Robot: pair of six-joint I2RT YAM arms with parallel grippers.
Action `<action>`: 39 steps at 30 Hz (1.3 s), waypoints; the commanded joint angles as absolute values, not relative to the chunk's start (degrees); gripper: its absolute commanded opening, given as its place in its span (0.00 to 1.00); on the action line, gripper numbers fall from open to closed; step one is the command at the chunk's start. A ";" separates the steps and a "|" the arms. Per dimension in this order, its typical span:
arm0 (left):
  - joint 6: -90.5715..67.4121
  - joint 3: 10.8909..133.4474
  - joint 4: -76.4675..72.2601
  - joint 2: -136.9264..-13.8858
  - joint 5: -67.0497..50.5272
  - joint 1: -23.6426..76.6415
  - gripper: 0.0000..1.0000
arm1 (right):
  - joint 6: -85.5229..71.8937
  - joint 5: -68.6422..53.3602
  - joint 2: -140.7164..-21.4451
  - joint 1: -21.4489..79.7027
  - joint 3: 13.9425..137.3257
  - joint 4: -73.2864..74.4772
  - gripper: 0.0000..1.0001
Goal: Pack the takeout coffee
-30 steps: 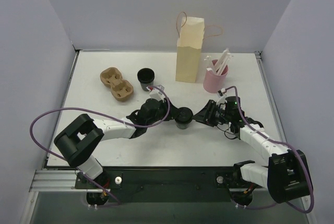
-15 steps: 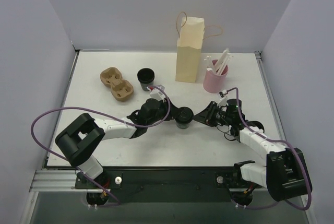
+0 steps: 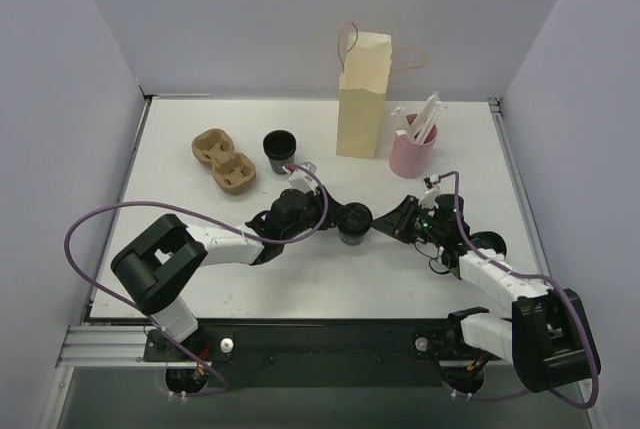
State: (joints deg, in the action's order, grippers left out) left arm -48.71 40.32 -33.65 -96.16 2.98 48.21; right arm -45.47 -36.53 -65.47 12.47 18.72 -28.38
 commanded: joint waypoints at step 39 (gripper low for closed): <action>-42.10 33.32 -6.05 -108.19 3.96 49.66 0.44 | -46.22 -41.92 -75.85 10.20 19.44 -35.14 0.21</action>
State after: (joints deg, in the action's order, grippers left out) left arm -48.66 41.25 -36.07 -98.37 3.62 48.64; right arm -44.88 -44.51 -74.24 9.93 25.56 -28.99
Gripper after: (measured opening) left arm 0.445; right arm 0.301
